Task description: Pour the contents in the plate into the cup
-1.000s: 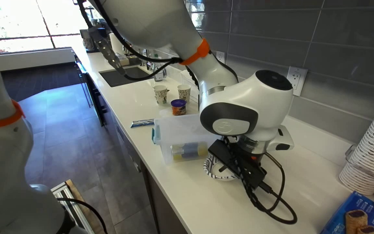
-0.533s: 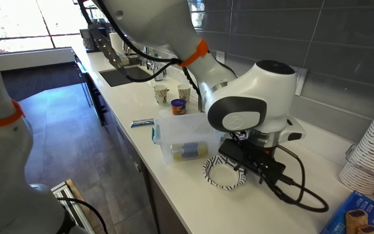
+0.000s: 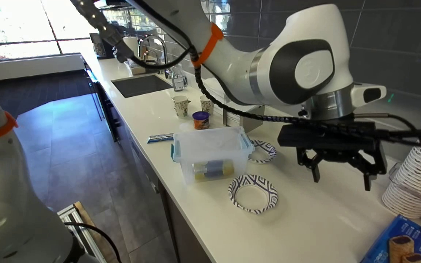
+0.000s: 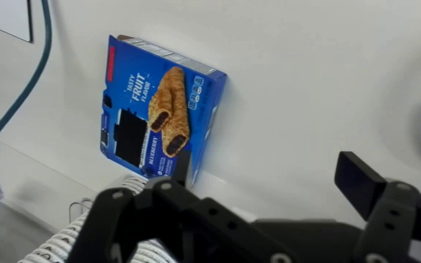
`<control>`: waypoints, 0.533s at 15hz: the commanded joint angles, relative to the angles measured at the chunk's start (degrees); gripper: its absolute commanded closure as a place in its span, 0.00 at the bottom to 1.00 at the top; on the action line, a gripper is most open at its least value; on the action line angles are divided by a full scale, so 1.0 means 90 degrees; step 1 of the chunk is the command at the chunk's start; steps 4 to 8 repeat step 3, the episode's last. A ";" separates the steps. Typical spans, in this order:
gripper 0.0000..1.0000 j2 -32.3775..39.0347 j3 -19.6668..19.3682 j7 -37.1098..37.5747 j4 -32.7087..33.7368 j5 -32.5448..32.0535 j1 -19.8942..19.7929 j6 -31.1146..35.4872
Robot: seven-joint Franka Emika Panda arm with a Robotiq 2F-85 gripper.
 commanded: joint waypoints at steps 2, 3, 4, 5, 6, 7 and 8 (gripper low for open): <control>0.00 -0.0101 0.0435 0.0213 0.0090 -0.0248 -0.0366 -0.0188; 0.00 -0.0103 0.0420 0.0231 0.0089 -0.0262 -0.0345 -0.0191; 0.00 -0.0103 0.0420 0.0231 0.0089 -0.0262 -0.0345 -0.0191; 0.00 -0.0103 0.0420 0.0231 0.0089 -0.0262 -0.0345 -0.0191; 0.00 -0.0103 0.0420 0.0231 0.0089 -0.0262 -0.0345 -0.0191; 0.00 -0.0103 0.0420 0.0231 0.0089 -0.0262 -0.0345 -0.0191; 0.00 -0.0103 0.0420 0.0231 0.0089 -0.0262 -0.0345 -0.0191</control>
